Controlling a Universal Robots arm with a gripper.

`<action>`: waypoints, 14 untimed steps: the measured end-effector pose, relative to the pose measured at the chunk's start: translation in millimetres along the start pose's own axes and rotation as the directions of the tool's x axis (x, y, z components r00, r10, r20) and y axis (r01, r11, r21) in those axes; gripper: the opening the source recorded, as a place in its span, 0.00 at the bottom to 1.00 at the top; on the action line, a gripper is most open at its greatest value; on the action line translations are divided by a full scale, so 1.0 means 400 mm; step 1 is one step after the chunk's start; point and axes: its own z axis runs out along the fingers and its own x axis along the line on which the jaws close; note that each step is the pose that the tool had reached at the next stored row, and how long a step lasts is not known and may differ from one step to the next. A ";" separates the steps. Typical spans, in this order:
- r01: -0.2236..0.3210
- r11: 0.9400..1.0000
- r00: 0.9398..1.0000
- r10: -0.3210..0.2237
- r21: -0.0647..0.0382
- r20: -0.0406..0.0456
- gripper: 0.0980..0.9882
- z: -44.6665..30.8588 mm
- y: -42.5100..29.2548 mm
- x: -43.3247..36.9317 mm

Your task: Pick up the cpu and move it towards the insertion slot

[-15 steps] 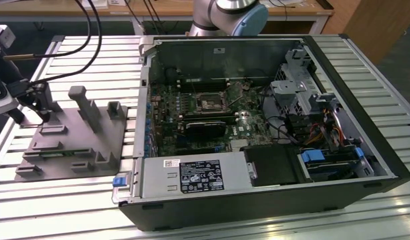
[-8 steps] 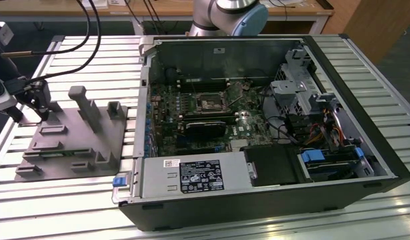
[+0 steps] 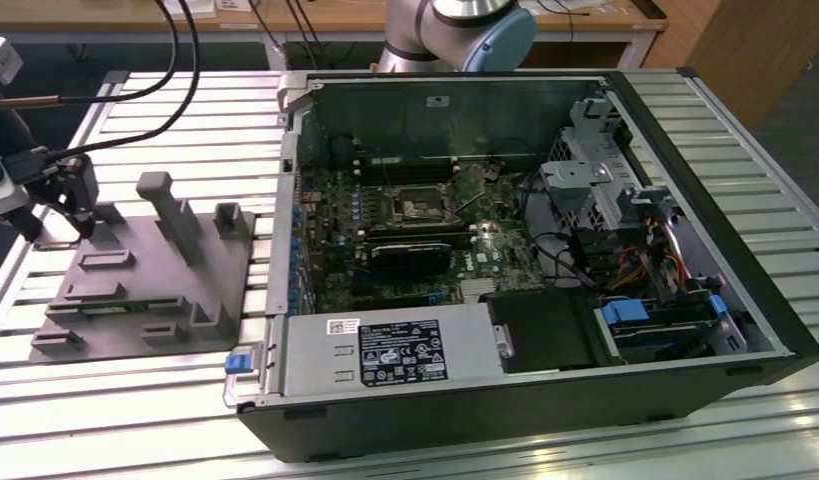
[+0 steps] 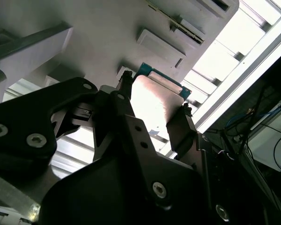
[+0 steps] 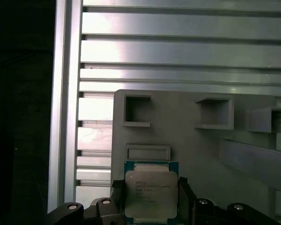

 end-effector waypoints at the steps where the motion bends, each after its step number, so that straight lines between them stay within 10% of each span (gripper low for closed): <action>1: 0.000 1.000 1.000 0.000 0.000 0.000 0.50 -0.002 0.000 0.000; 14: -0.001 1.000 1.000 0.001 0.000 0.000 0.50 -0.025 0.001 0.000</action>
